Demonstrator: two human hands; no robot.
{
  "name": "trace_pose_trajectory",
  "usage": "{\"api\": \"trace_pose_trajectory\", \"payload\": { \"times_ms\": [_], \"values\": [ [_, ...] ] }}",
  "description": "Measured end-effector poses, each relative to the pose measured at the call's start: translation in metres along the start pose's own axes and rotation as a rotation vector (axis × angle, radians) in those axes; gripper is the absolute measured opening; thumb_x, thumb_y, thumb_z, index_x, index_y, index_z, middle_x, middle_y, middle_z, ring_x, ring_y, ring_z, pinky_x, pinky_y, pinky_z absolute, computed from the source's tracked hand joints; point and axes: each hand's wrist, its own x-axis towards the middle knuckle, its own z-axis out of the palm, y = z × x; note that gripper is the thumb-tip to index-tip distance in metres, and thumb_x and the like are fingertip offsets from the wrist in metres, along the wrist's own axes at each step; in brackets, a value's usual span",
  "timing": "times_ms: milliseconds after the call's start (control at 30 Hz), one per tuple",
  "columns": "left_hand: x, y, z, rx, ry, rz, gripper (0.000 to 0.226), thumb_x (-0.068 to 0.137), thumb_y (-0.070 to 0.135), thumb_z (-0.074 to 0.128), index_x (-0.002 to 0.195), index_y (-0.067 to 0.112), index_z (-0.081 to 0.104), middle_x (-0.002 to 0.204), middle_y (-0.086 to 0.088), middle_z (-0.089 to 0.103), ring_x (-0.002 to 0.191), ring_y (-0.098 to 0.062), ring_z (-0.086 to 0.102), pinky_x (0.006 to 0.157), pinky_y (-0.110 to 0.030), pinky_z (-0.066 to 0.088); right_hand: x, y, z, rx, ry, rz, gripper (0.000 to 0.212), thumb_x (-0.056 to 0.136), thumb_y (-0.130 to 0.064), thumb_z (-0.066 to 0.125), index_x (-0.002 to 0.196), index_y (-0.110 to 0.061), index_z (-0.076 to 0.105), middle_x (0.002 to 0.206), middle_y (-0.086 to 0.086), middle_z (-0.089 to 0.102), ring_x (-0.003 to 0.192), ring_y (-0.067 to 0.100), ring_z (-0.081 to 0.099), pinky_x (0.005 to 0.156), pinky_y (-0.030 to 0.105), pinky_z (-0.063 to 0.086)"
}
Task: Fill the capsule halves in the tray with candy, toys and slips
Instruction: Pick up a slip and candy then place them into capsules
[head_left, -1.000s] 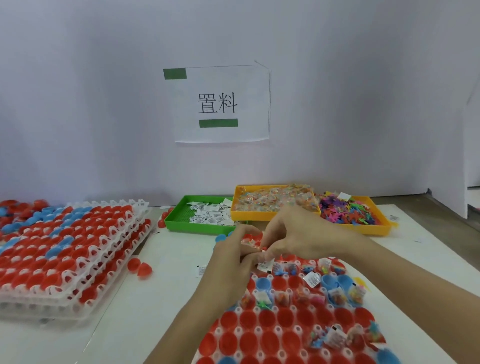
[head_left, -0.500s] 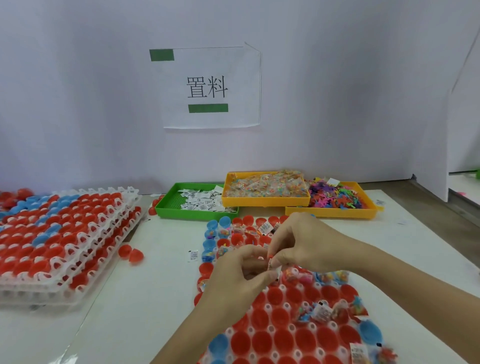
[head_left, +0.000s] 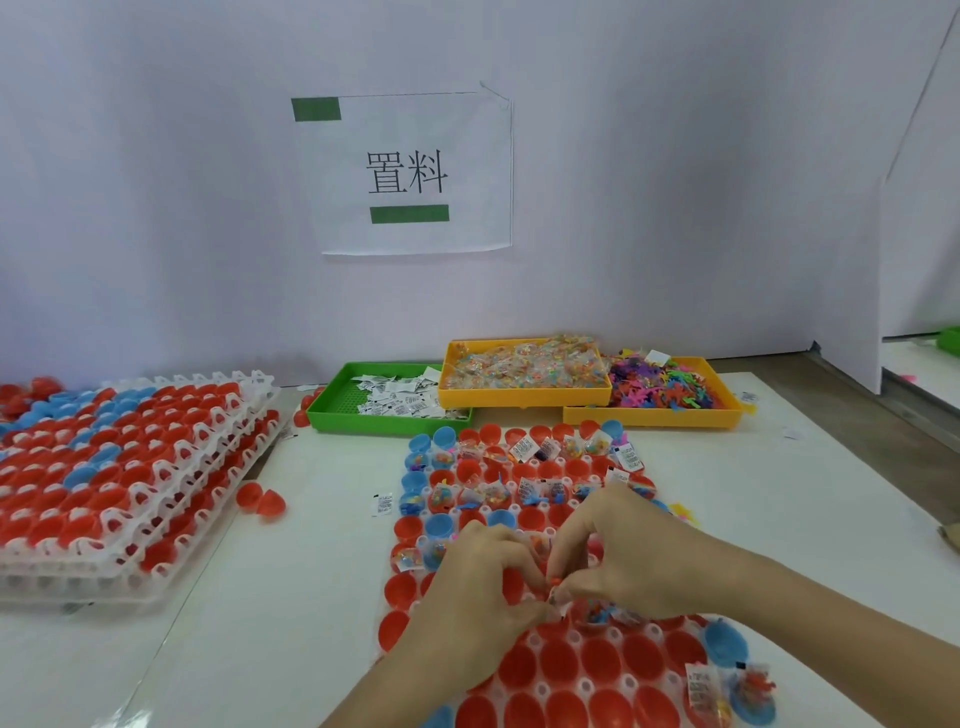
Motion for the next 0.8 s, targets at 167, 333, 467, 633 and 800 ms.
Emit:
{"api": "trace_pose_trajectory", "payload": {
  "times_ms": [167,333,467,633,800],
  "values": [
    [-0.001,0.000,0.005,0.047,-0.026,-0.011,0.021,0.069,0.043,0.082,0.079,0.028,0.073,0.094,0.027,0.056,0.099,0.001,0.041,0.084,-0.010,0.031,-0.003,0.004,0.007,-0.036,0.004,-0.005,0.007,0.085,-0.022,0.078,0.091,-0.024,0.081,0.083,-0.014,0.075,0.077,0.002,0.070,0.075,0.026,0.060],
    [-0.002,0.000,0.009,0.064,-0.052,-0.013,0.023,0.070,0.045,0.081,0.084,0.028,0.074,0.096,0.027,0.054,0.100,0.002,0.039,0.084,-0.012,0.031,-0.004,0.008,0.013,-0.111,0.011,-0.008,0.012,0.085,-0.029,0.079,0.096,-0.028,0.080,0.084,-0.017,0.075,0.079,0.003,0.069,0.074,0.027,0.060],
    [-0.003,-0.004,0.007,0.053,-0.062,-0.017,0.024,0.071,0.049,0.079,0.087,0.031,0.074,0.098,0.029,0.054,0.103,0.005,0.039,0.084,-0.011,0.032,-0.002,0.007,0.013,-0.143,-0.001,-0.028,0.012,0.086,-0.028,0.077,0.097,-0.027,0.080,0.085,-0.017,0.075,0.079,0.001,0.068,0.076,0.025,0.060],
    [-0.003,-0.005,0.005,0.069,-0.059,-0.027,0.022,0.073,0.049,0.078,0.086,0.032,0.075,0.096,0.030,0.054,0.103,0.005,0.040,0.083,-0.012,0.032,-0.001,0.002,0.012,-0.172,-0.011,-0.041,0.010,0.088,-0.027,0.074,0.096,-0.025,0.079,0.084,-0.015,0.074,0.079,0.003,0.067,0.079,0.027,0.059],
    [-0.003,-0.004,0.006,0.071,-0.061,-0.037,0.021,0.072,0.048,0.079,0.085,0.033,0.074,0.096,0.031,0.053,0.103,0.003,0.039,0.089,-0.018,0.034,-0.001,0.000,0.010,-0.208,-0.027,-0.053,0.012,0.090,-0.021,0.070,0.098,-0.022,0.079,0.088,-0.013,0.074,0.080,0.004,0.066,0.078,0.026,0.059]
  ]
}}
